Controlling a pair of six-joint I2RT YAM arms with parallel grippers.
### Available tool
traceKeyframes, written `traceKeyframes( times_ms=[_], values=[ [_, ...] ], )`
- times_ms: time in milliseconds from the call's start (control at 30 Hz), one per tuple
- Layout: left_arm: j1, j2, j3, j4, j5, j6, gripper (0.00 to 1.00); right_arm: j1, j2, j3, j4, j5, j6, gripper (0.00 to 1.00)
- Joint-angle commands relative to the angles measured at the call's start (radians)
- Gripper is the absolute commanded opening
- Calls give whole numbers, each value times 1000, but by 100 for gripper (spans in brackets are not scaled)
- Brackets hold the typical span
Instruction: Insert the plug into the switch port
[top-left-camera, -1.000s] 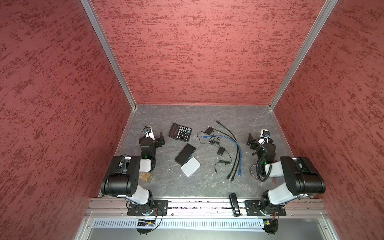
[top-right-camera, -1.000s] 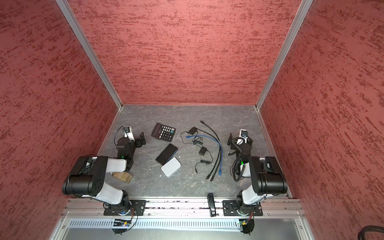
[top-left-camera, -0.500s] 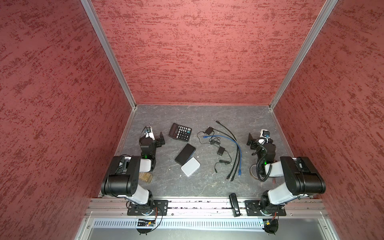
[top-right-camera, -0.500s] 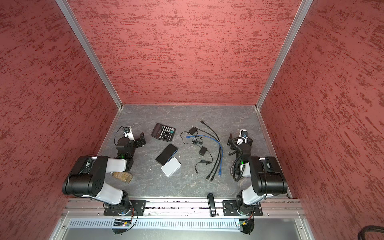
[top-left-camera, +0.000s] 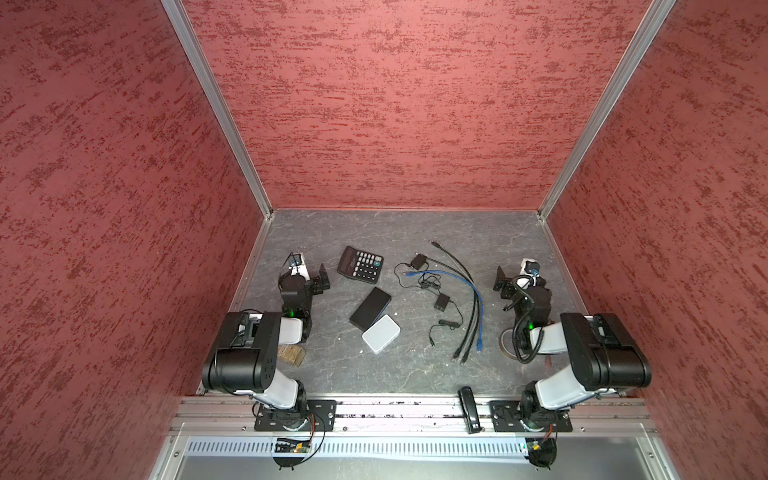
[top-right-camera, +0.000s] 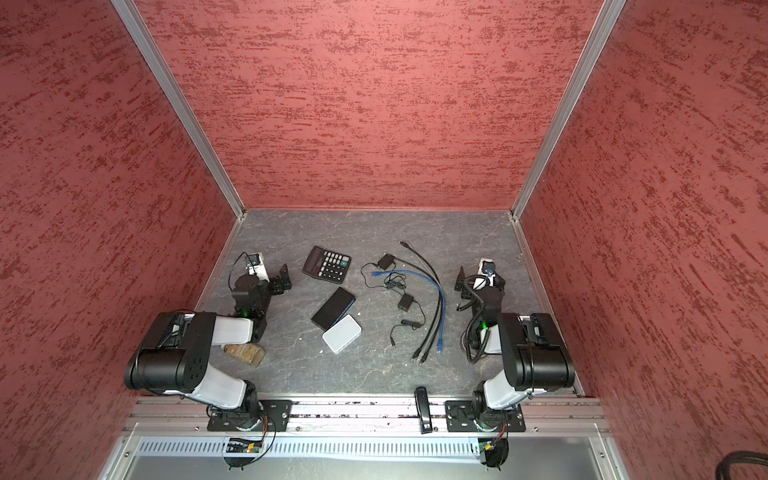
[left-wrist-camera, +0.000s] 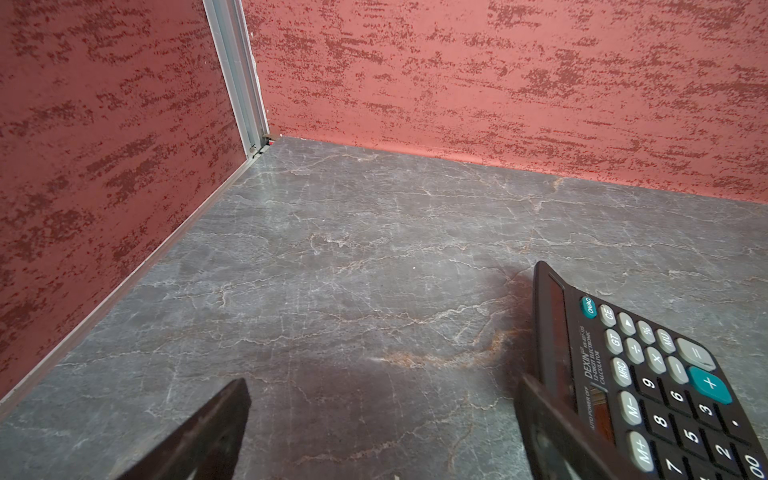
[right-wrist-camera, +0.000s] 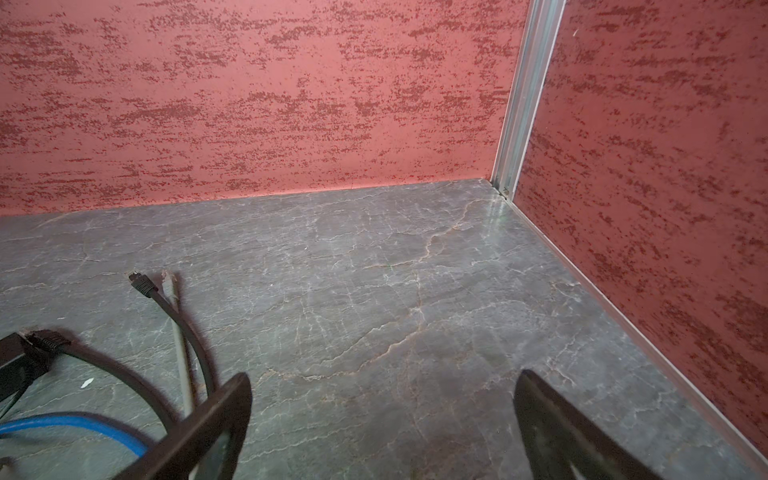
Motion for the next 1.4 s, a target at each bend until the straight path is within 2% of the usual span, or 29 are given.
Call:
traceKeyframes(
  times_ms=[0, 400, 467, 567, 633, 733, 867, 1067, 1233, 1367],
  values=[
    [-2, 4, 4, 31, -6, -6, 99, -5, -4, 25, 0, -5, 6, 99],
    [-4, 3, 3, 33, -2, 0, 100, -4, -15, 9, 24, -22, -3, 98],
    [-13, -11, 11, 12, -35, -2, 100, -5, -57, 2, 1, -9, 2, 98],
    [-20, -26, 16, -4, -35, 8, 100, -4, -198, 51, -213, 20, 16, 98],
    [-22, -30, 15, -11, -34, 9, 100, -5, -269, 132, -434, 30, 36, 98],
    [-20, -29, 16, -12, -30, 7, 100, -5, -311, 228, -656, 46, 99, 97],
    [-8, -39, 33, -46, -4, 10, 100, -4, -340, 299, -854, -12, 186, 95],
    [-27, -210, 123, -353, -4, 18, 100, -2, -419, 298, -984, -112, 277, 94],
    [-116, -264, 227, -674, -78, -35, 100, 6, -466, 335, -1138, -156, 326, 94],
    [-258, -292, 293, -876, -150, -16, 100, 22, -490, 374, -1270, -169, 351, 95]
  ],
)
